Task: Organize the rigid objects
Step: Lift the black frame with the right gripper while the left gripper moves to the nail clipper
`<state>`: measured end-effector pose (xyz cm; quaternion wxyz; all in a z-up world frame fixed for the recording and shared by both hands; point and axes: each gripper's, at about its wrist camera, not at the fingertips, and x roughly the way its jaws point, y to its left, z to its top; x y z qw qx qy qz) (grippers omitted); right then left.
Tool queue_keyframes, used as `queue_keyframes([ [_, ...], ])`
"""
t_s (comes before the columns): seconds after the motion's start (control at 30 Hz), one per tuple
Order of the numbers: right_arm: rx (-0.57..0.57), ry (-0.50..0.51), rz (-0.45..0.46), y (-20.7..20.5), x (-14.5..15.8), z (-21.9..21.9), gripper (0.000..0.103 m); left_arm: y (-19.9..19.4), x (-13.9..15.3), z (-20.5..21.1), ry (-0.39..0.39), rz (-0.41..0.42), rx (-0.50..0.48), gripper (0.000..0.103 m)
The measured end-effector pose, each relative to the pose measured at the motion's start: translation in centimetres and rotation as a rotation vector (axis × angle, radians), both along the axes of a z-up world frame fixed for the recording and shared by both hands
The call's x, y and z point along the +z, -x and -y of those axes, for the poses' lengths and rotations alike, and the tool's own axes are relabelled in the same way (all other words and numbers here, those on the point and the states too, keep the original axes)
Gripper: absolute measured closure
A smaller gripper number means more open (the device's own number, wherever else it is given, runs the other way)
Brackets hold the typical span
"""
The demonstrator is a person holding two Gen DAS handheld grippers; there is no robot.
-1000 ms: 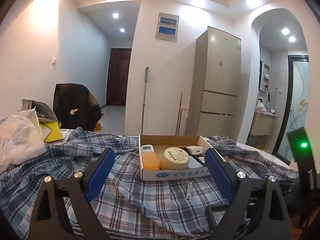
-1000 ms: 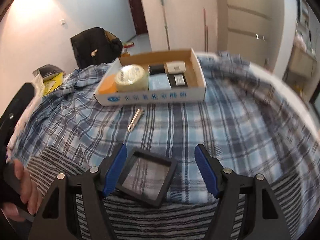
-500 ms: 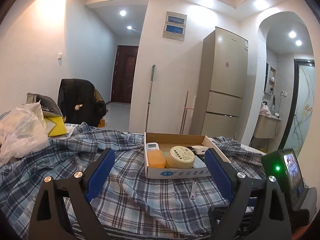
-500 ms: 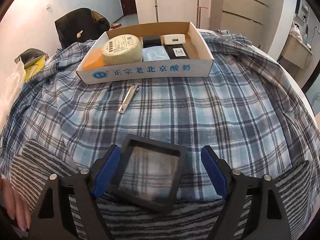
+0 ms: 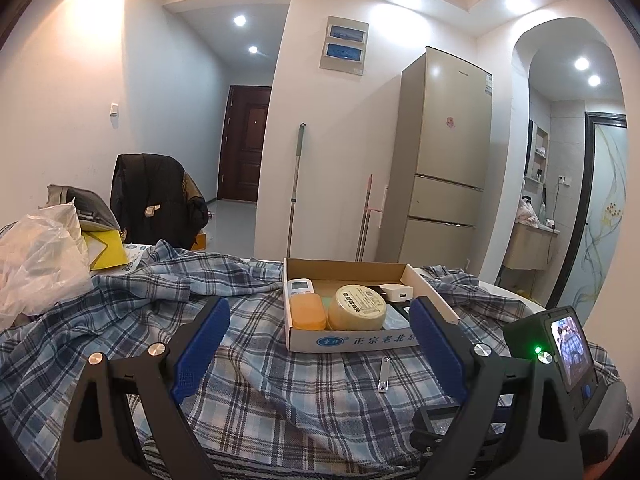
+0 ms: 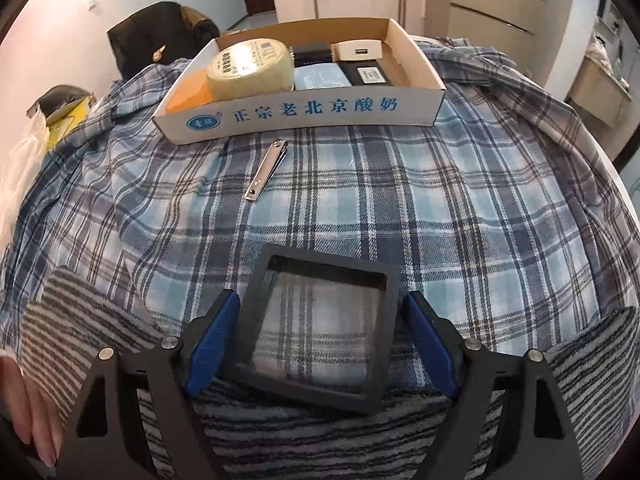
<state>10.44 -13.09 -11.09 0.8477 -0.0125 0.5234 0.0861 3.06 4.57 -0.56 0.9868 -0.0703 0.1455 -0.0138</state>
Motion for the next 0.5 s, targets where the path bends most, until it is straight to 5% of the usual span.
queue_keyframes([
  [0.5, 0.140, 0.226, 0.215, -3.7, 3.4, 4.3, 0.031, -0.3, -0.3, 0.0, 0.002, -0.025, 0.006, 0.010],
])
